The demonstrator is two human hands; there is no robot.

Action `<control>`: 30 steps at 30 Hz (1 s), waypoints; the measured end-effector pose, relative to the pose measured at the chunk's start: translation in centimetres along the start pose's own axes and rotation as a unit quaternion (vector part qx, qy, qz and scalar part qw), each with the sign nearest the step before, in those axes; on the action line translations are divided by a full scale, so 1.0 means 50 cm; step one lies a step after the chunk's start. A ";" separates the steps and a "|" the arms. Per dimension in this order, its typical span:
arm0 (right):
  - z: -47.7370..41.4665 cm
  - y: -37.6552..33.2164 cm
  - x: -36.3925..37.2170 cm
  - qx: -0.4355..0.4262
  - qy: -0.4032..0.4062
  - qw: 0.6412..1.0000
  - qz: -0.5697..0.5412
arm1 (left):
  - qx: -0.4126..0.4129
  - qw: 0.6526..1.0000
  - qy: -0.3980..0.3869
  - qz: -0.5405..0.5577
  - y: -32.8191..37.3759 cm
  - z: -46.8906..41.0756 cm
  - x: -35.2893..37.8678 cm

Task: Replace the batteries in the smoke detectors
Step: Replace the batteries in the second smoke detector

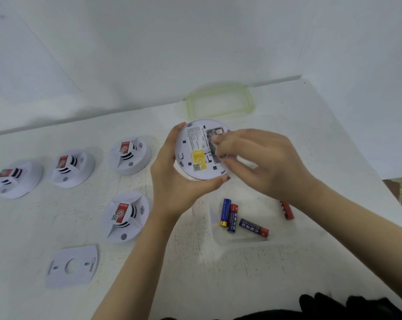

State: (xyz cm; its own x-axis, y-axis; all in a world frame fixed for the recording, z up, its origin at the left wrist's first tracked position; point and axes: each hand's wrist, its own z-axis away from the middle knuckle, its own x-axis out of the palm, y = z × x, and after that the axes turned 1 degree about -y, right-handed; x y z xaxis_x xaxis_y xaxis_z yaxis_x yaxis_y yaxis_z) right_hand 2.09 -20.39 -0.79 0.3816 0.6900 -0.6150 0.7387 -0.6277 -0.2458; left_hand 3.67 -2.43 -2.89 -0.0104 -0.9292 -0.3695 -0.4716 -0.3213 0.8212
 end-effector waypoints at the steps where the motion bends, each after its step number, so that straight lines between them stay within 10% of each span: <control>1: 0.004 -0.002 0.001 -0.016 -0.005 1.000 0.006 | -0.002 1.000 -0.005 0.007 -0.001 0.004 0.001; 12: 0.023 -0.043 -0.019 0.121 -0.039 0.988 -0.087 | 0.024 0.999 0.028 -0.010 0.040 0.043 -0.009; 19: 0.016 -0.088 -0.023 0.338 -0.119 0.845 -0.396 | 0.052 0.997 0.041 -0.040 0.057 0.074 -0.043; 30: -0.019 -0.186 0.053 0.362 -0.084 0.786 -0.495 | 0.028 0.997 0.063 -0.030 0.024 0.133 -0.145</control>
State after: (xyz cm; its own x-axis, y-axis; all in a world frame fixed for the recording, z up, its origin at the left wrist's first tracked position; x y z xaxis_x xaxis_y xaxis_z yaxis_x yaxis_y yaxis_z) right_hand -3.21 -12.37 0.58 -0.3033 0.9503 0.0704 0.0944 0.1035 -0.9901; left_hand -2.69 5.15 -2.14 0.1292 -0.9251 -0.3571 -0.5173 -0.3701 0.7716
